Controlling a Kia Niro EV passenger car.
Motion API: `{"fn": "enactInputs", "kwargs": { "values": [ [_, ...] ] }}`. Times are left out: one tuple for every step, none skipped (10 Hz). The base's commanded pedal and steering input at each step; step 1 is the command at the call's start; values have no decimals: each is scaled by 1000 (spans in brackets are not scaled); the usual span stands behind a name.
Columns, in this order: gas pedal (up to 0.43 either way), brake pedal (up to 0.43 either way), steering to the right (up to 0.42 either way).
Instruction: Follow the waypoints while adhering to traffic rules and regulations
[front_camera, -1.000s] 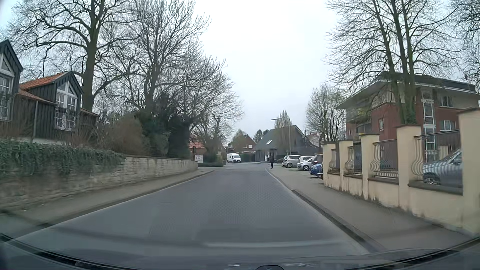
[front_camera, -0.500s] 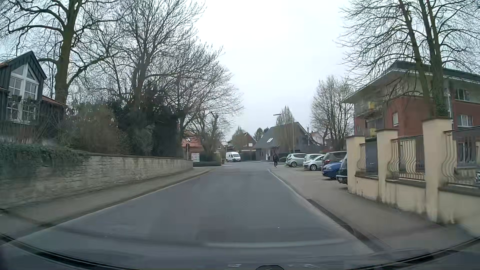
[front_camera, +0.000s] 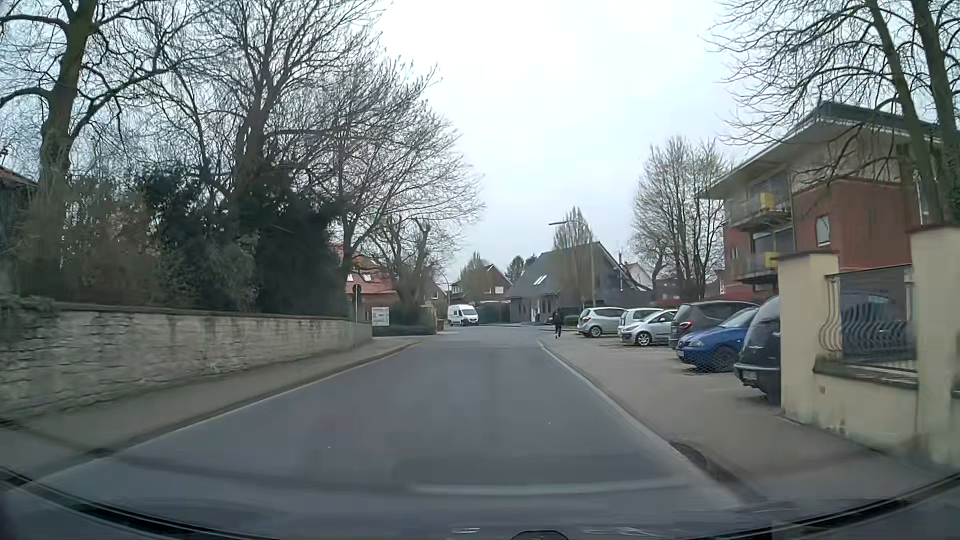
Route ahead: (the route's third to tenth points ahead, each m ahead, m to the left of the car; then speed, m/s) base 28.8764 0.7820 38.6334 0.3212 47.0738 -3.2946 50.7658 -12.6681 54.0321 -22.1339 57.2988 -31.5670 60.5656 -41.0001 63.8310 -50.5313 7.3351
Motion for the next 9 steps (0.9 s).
{"fn": "enactInputs", "kwargs": {
  "values": [
    [240, 0, 5],
    [240, 0, 6],
    [228, 0, 6],
    [228, 0, 6],
    [220, 0, 6],
    [220, 0, 8],
    [220, 0, 8],
    [220, 0, 10],
    [197, 0, 10]
  ]
}}
